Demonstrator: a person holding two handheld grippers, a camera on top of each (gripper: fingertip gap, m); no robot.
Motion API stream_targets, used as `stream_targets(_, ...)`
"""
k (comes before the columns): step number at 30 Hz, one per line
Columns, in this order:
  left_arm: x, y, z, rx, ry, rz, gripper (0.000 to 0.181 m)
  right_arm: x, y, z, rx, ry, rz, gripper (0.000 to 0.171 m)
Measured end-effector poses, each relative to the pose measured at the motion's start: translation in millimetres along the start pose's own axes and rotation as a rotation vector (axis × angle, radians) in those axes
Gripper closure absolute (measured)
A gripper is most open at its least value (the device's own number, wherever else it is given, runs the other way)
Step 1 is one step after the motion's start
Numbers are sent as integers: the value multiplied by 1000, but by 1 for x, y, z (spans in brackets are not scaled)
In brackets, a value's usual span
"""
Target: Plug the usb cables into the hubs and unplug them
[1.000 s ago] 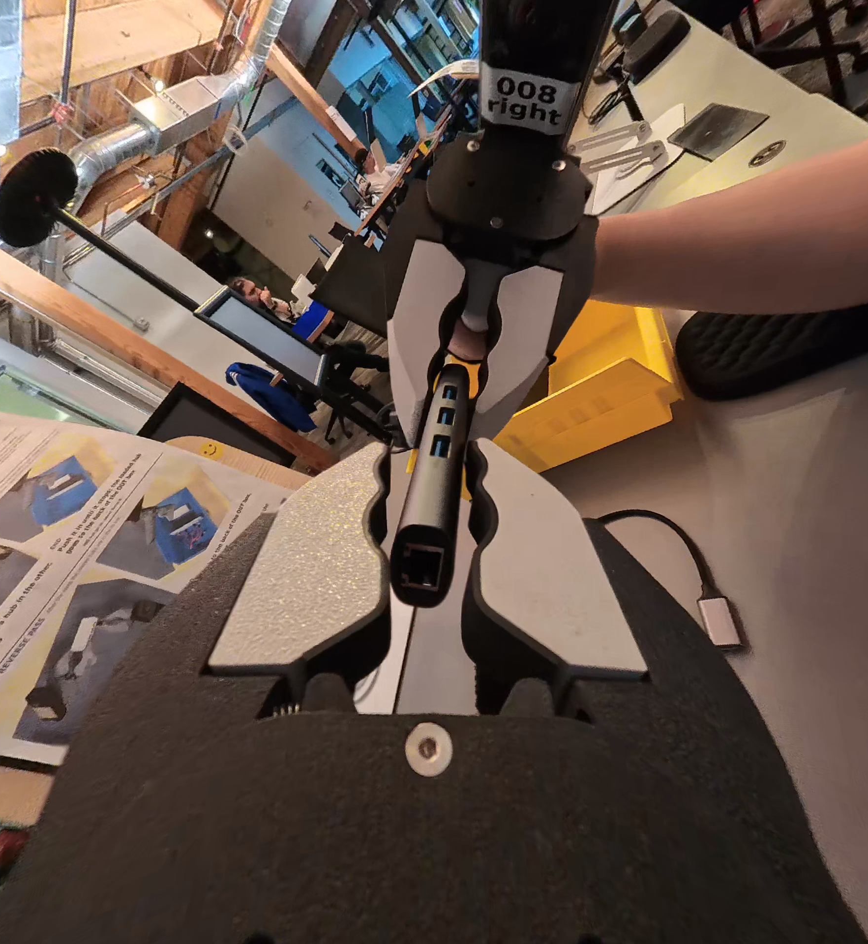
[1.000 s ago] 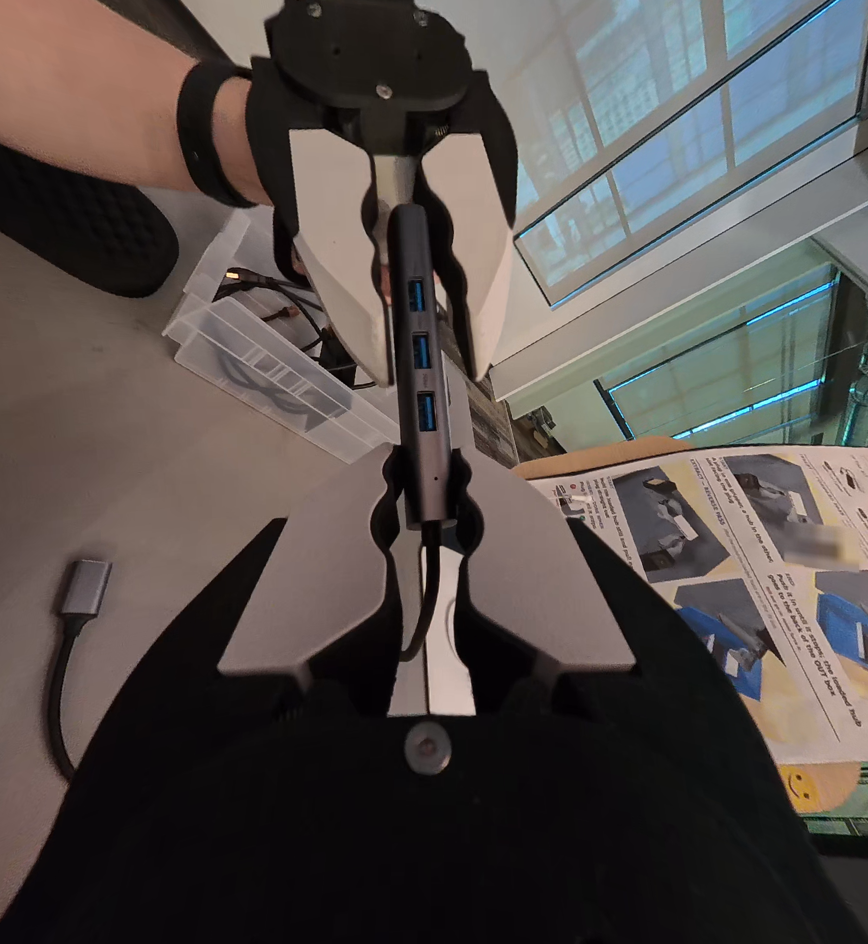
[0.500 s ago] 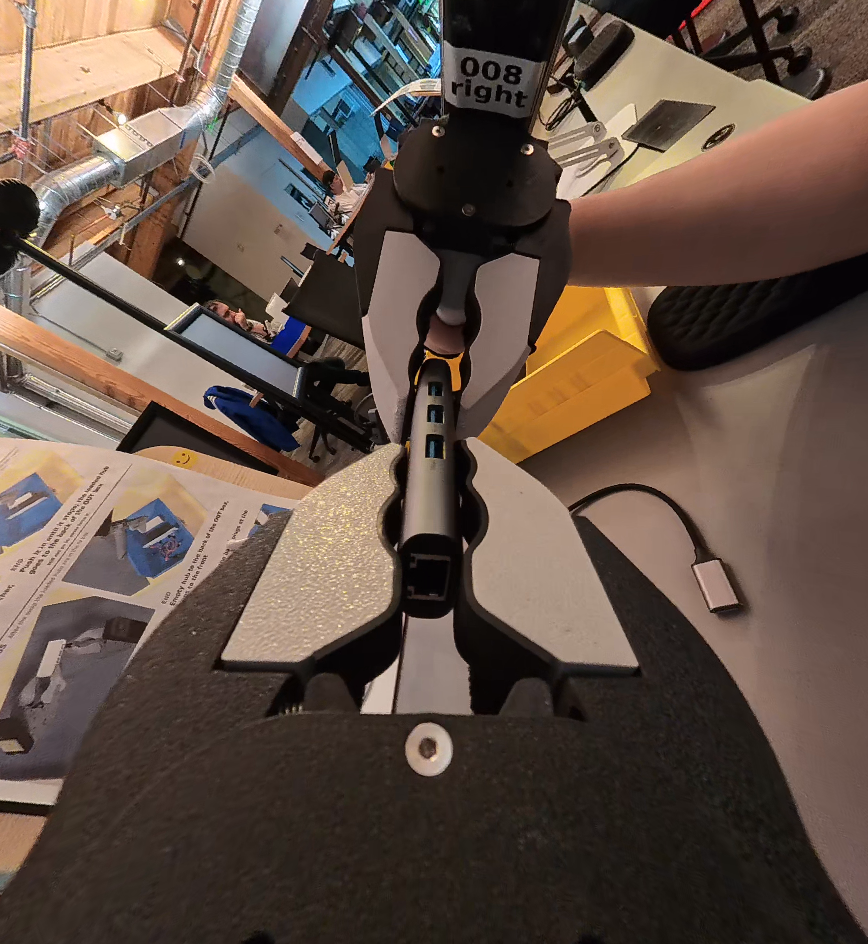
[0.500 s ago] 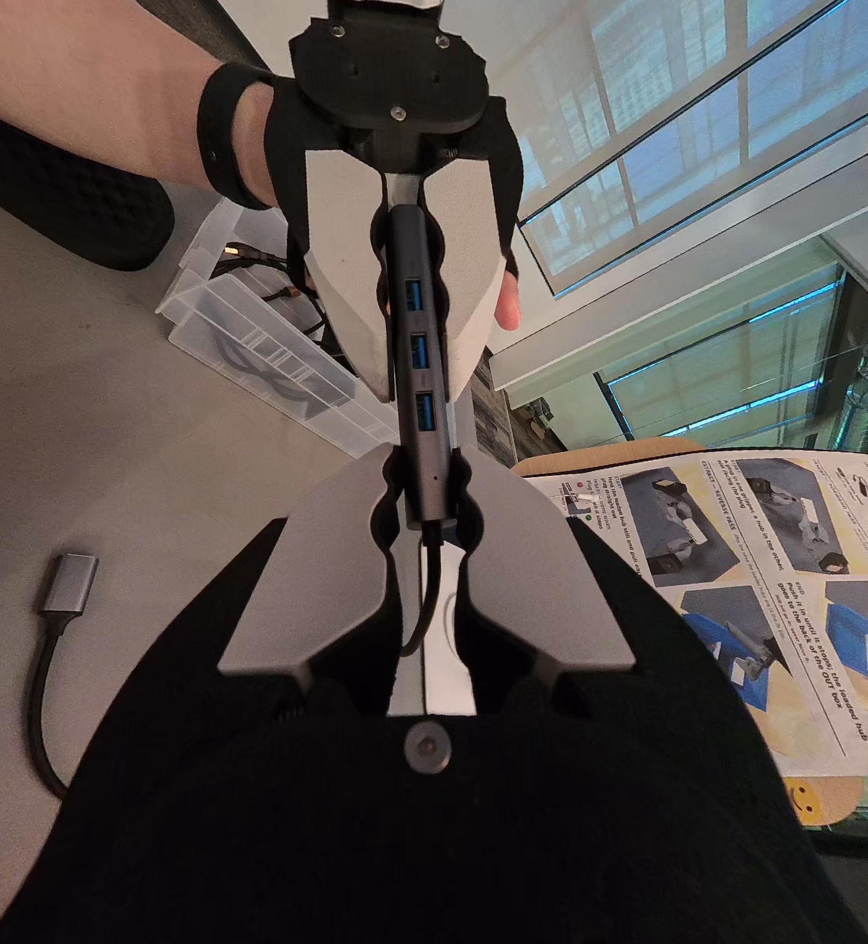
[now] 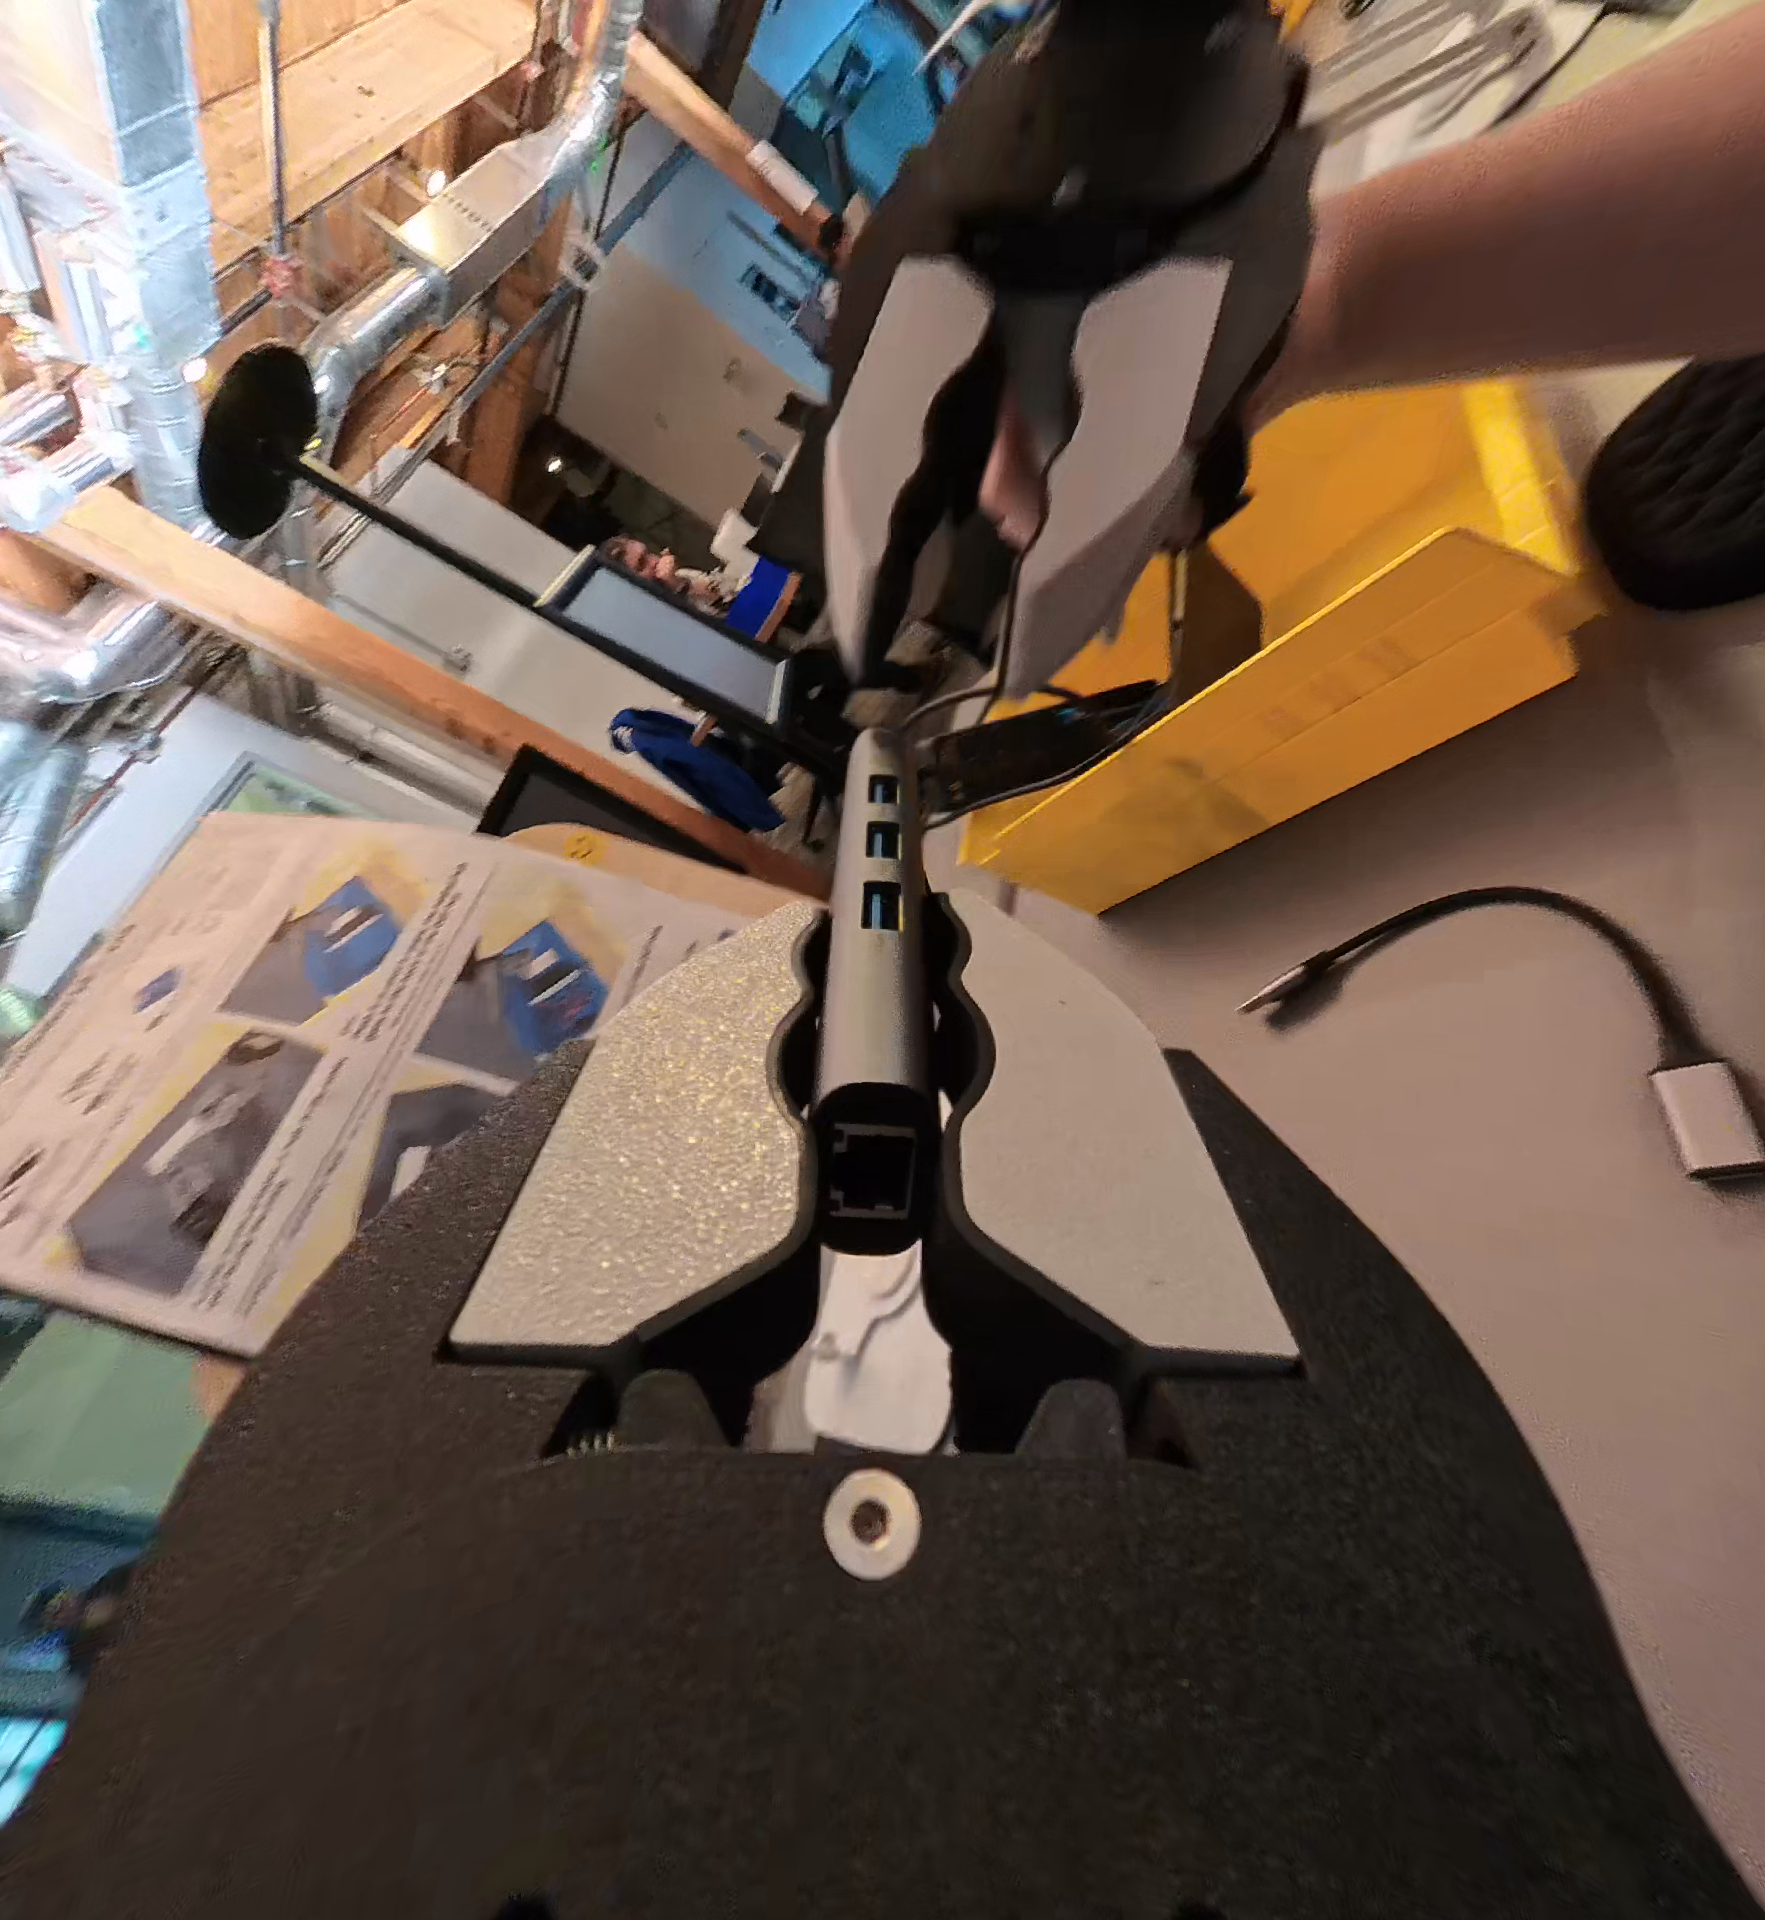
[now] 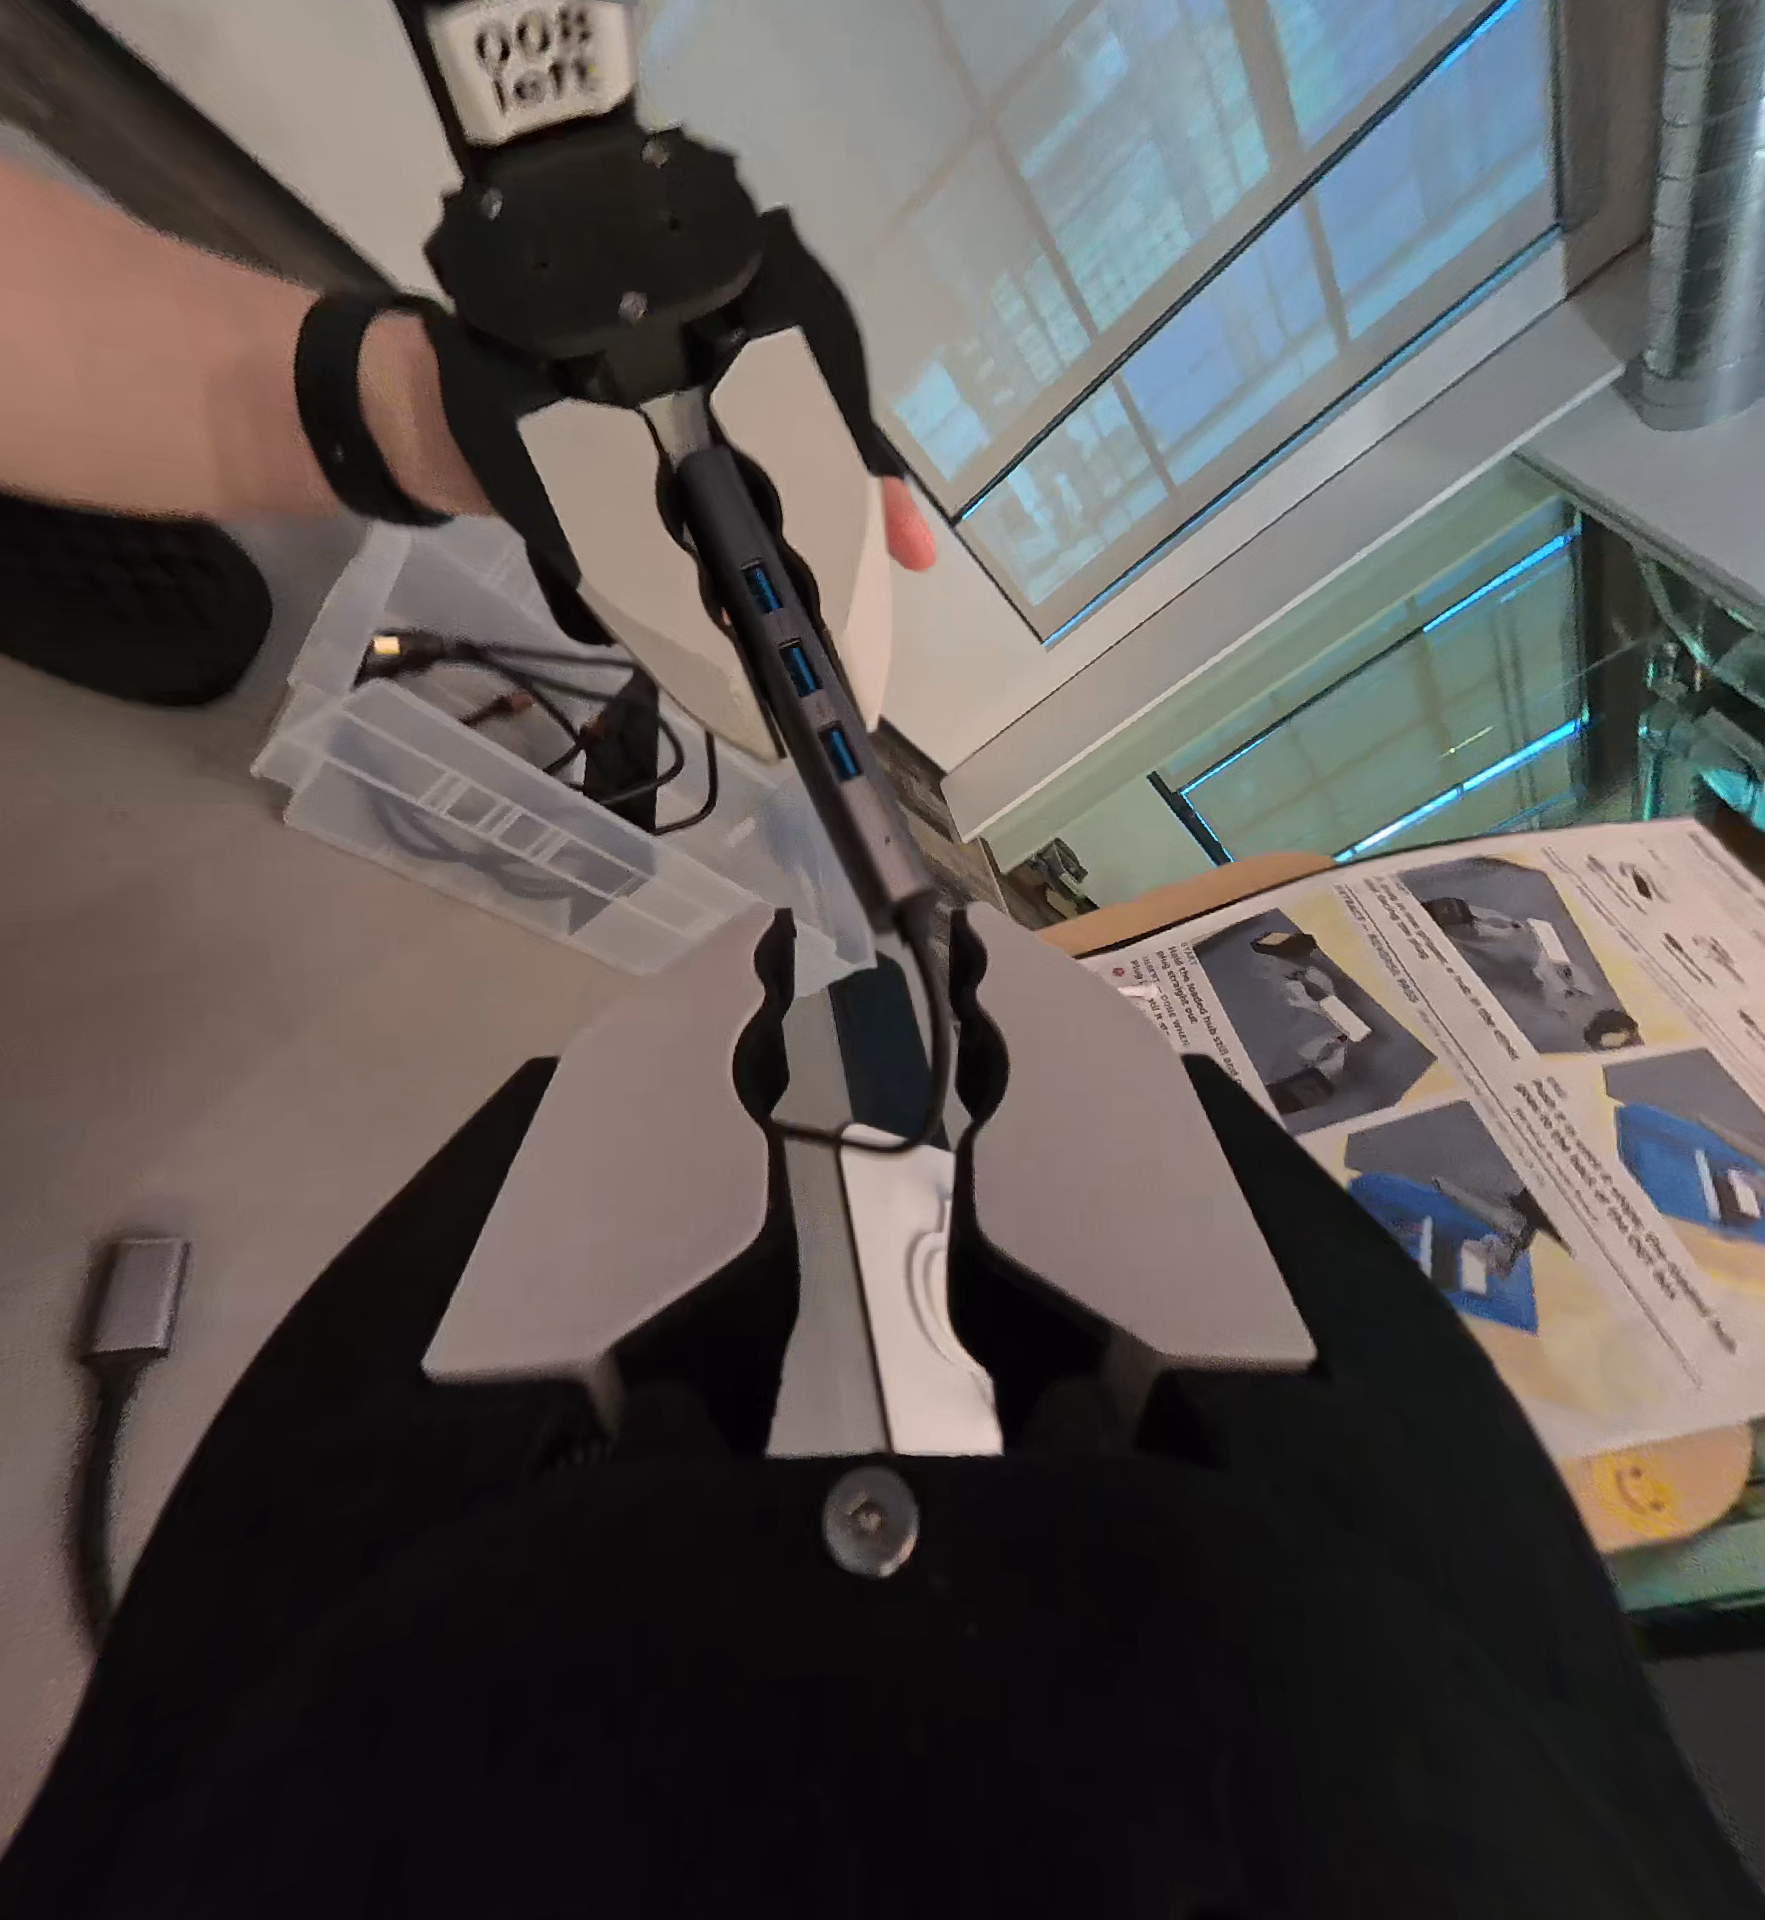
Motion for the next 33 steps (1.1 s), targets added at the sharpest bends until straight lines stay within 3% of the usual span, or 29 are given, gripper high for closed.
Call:
stream_targets(4, -10, -20, 25, 139, 38, 91, 164, -3, -19, -20, -164, 369, 33, 141)
stream_targets(5, -13, -25, 31, 172, 47, 112, 164, -8, -18, -13, -146, 466, 86, 132)
stream_targets(11, -16, -36, 41, 182, 2, 91, 164, -30, 0, 108, 329, 587, 222, 138)
stream_targets(16, -12, -42, 43, 172, 3, 86, 164, -59, 6, 148, 479, 640, 364, 141)
stream_targets(19, -8, -48, 47, 186, -10, 54, 164, -74, 6, 148, 412, 623, 493, 141)
stream_targets(25, -9, -51, 51, 194, -30, 44, 164, -117, -2, 97, -115, 767, 846, 140)
stream_targets(29, -10, -49, 49, 182, -31, 44, 164, -151, -7, 90, -292, 1052, 905, 146)
stream_targets(30, -9, -48, 48, 179, -31, 41, 164, -155, -7, 91, -344, 1113, 905, 156)
stream_targets(31, -8, -48, 47, 174, -30, 37, 164, -157, -7, 91, -397, 1156, 917, 166)
stream_targets(33, -4, -46, 45, 166, -27, 26, 164, -158, -4, 96, -462, 1146, 946, 167)
Point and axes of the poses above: each gripper's, where its closed fingertips meet, y out along the fingers, x out of its top, z = x × y across the jaws, the point moved 6 cm from there along -y, back along the fingers, and after that the axes turned 2 degrees about -y, right-handed, at the moved point
